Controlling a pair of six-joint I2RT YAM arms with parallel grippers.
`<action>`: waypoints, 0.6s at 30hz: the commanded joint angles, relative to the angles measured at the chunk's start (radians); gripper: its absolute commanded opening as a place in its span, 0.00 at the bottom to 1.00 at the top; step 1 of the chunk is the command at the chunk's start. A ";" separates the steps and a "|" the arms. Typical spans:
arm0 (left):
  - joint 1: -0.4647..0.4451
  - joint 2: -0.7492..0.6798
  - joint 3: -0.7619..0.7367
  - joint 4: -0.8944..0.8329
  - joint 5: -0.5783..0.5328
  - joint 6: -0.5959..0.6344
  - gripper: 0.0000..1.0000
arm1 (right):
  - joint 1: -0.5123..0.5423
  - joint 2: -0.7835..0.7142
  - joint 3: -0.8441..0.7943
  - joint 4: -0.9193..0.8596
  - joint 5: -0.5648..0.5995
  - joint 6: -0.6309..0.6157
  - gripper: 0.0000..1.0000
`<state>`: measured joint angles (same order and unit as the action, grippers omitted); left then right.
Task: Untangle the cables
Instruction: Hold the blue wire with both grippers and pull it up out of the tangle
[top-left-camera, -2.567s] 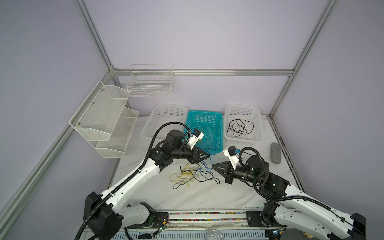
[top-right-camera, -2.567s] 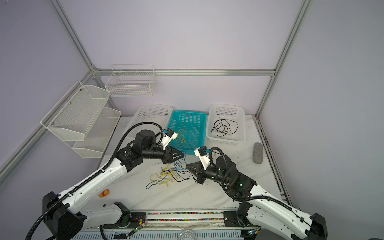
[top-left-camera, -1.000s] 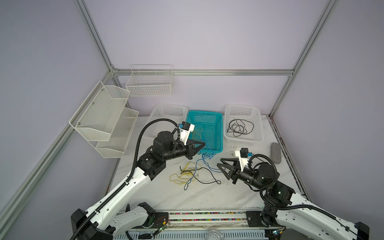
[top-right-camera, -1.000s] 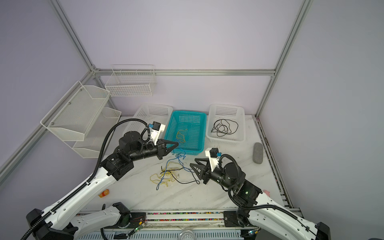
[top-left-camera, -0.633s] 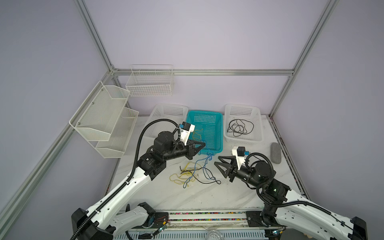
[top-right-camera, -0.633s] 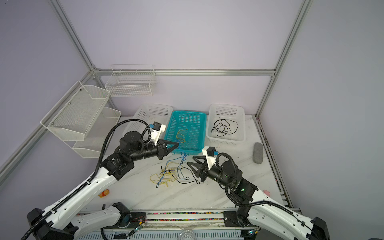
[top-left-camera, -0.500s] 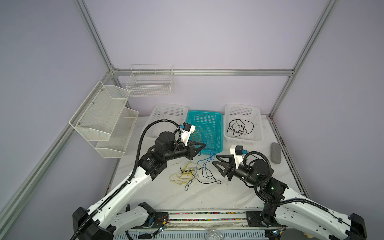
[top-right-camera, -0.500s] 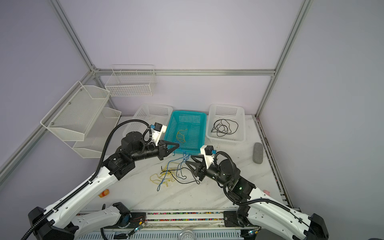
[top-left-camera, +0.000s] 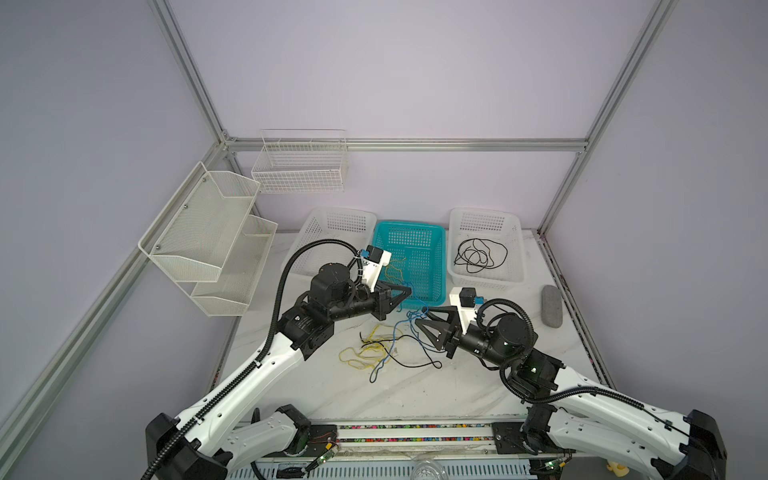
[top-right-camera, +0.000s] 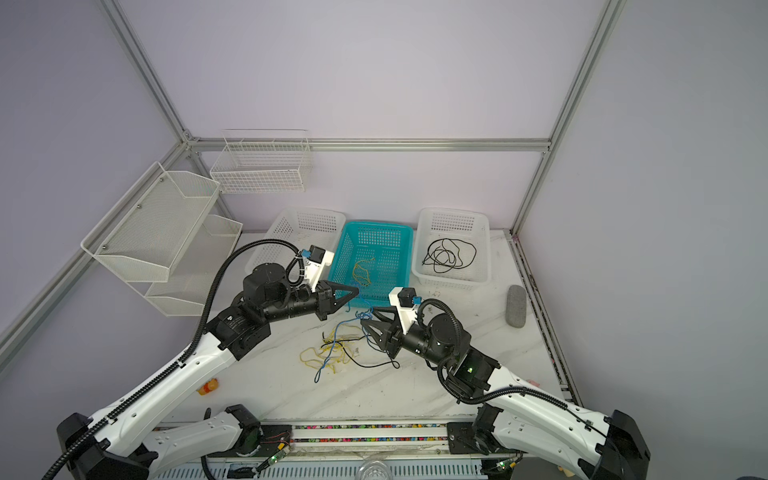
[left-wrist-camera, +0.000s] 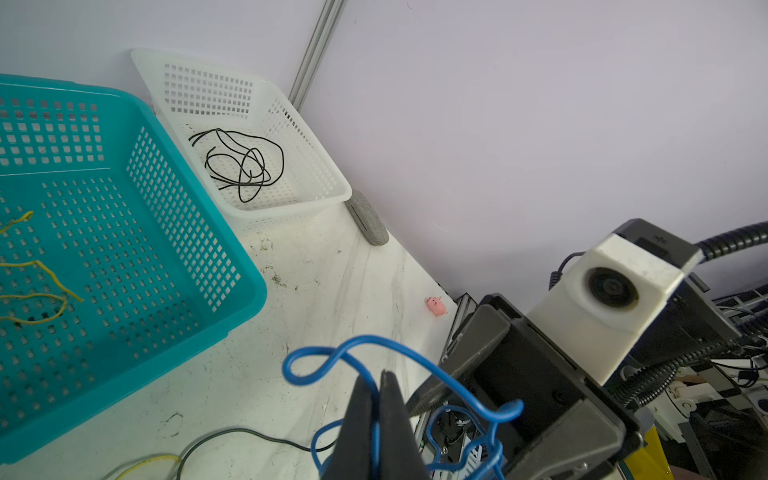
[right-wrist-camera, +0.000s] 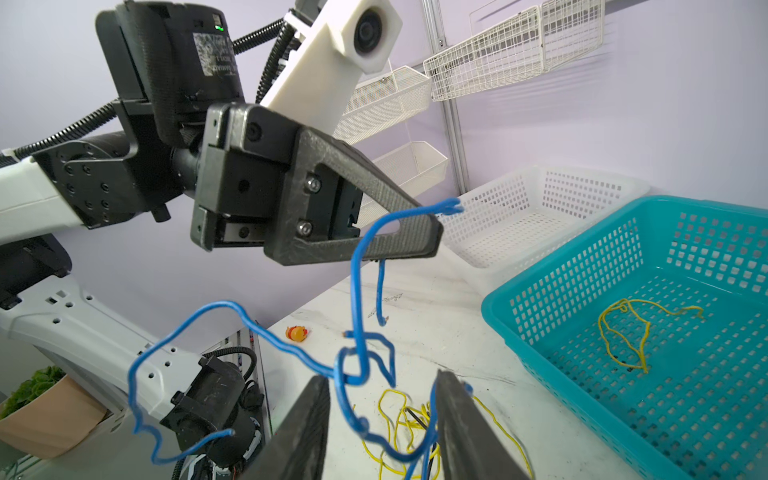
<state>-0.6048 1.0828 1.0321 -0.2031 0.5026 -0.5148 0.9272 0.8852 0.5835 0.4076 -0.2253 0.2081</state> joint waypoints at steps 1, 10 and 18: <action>0.000 -0.004 -0.034 0.030 0.017 -0.005 0.00 | 0.010 0.002 0.038 0.045 -0.005 -0.025 0.40; -0.001 -0.003 -0.029 0.031 0.013 -0.004 0.00 | 0.019 0.012 0.036 0.046 -0.008 -0.027 0.23; 0.001 -0.006 -0.027 0.027 0.010 -0.001 0.00 | 0.024 0.015 0.036 0.041 0.002 -0.032 0.11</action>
<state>-0.6044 1.0828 1.0317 -0.2035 0.5018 -0.5140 0.9436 0.8982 0.5945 0.4103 -0.2245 0.1890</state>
